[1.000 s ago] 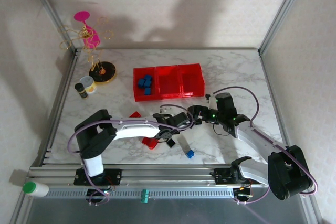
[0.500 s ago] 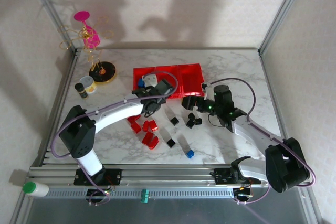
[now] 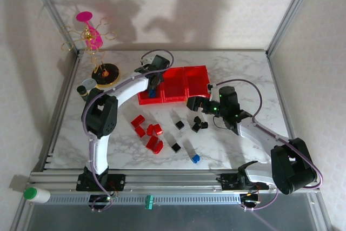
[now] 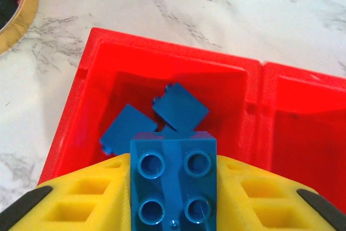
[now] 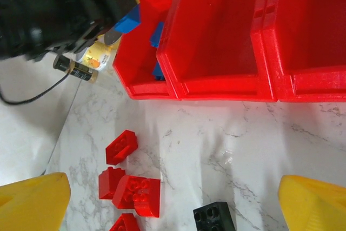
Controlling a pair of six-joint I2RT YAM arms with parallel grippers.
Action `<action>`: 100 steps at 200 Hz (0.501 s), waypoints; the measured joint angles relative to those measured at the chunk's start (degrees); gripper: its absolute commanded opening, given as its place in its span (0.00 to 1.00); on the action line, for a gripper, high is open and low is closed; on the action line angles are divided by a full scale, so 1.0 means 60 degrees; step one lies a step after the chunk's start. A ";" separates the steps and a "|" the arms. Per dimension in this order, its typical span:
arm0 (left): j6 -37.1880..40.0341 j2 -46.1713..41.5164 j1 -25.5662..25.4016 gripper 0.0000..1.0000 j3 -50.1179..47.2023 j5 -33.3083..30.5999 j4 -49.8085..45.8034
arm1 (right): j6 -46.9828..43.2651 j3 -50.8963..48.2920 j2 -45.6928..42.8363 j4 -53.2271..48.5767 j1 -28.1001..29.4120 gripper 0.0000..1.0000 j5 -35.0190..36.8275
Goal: Sort the legos into containers by color
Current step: Place the lego in the container.
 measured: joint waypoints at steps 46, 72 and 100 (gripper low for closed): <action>0.0018 0.1071 0.0310 0.48 0.0867 0.0295 -0.0291 | -0.0040 0.0022 0.0000 -0.0051 0.0000 0.99 0.0157; 0.0029 0.1089 0.0342 0.50 0.0892 0.0437 -0.0335 | -0.0076 0.0149 0.0000 -0.0076 0.0000 0.99 0.0270; 0.0033 0.1009 0.0342 0.50 0.0867 0.0521 -0.0357 | -0.0109 0.0346 0.0007 -0.0157 0.0000 0.99 0.0335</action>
